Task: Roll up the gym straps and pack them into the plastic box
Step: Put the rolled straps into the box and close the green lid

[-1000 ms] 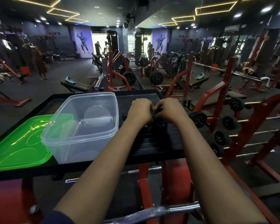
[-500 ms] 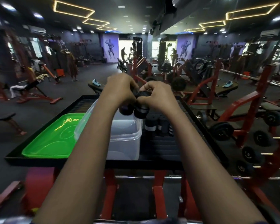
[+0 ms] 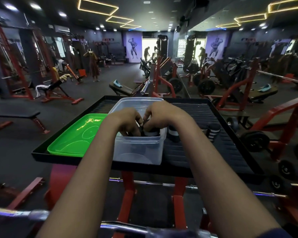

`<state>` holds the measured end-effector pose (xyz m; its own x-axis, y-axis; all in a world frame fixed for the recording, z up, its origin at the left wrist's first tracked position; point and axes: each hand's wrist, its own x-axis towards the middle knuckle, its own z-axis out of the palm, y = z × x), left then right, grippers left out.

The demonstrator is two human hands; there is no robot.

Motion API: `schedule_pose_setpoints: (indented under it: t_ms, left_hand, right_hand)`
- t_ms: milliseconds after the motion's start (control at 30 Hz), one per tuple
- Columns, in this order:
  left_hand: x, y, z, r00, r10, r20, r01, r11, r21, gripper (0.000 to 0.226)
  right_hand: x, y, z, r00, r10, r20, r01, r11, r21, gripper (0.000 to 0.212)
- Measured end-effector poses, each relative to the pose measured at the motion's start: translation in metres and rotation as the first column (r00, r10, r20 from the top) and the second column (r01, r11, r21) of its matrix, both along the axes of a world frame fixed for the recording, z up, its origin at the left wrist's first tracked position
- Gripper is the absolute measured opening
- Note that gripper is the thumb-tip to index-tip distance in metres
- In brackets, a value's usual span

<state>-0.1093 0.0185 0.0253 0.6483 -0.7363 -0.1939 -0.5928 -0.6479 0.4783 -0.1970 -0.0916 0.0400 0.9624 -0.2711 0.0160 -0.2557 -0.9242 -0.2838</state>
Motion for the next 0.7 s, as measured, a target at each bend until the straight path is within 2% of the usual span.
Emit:
schedule_pose_setpoints:
  t_ms: [100, 167, 233, 333, 433, 600, 700]
  left_hand:
    - [0.001, -0.006, -0.013, 0.996, -0.05, 0.078, 0.04, 0.991, 0.129, 0.014]
    - [0.001, -0.009, -0.014, 0.993, -0.066, 0.1, 0.049, 0.985, 0.163, 0.011]
    - [0.001, -0.011, -0.011, 0.995, -0.074, 0.064, 0.06, 0.98, 0.187, 0.012]
    - [0.003, -0.008, -0.008, 0.996, -0.093, -0.013, 0.094, 0.975, 0.201, 0.014]
    - [0.004, -0.004, -0.007, 0.993, -0.117, -0.034, 0.121, 0.977, 0.174, 0.022]
    - [-0.002, -0.002, -0.002, 0.988, -0.142, -0.063, 0.153, 0.963, 0.223, 0.019]
    - [-0.006, -0.004, 0.003, 0.984, -0.095, -0.152, 0.127, 0.967, 0.22, 0.024]
  right_hand:
    - [0.001, 0.006, -0.004, 0.986, 0.028, -0.161, -0.049, 0.991, -0.125, 0.02]
    - [0.003, 0.01, -0.004, 0.975, 0.035, -0.221, -0.078, 0.978, -0.192, 0.022]
    - [0.006, 0.013, -0.002, 0.961, 0.029, -0.274, -0.095, 0.969, -0.23, 0.026]
    - [0.007, 0.016, 0.002, 0.945, 0.031, -0.326, -0.12, 0.96, -0.255, 0.018]
    - [0.007, 0.019, 0.004, 0.939, 0.045, -0.342, -0.142, 0.954, -0.264, 0.003]
    - [0.009, 0.018, 0.0, 0.939, 0.047, -0.341, -0.143, 0.954, -0.263, 0.008]
    - [0.009, 0.013, -0.001, 0.947, 0.056, -0.315, -0.139, 0.96, -0.245, 0.017]
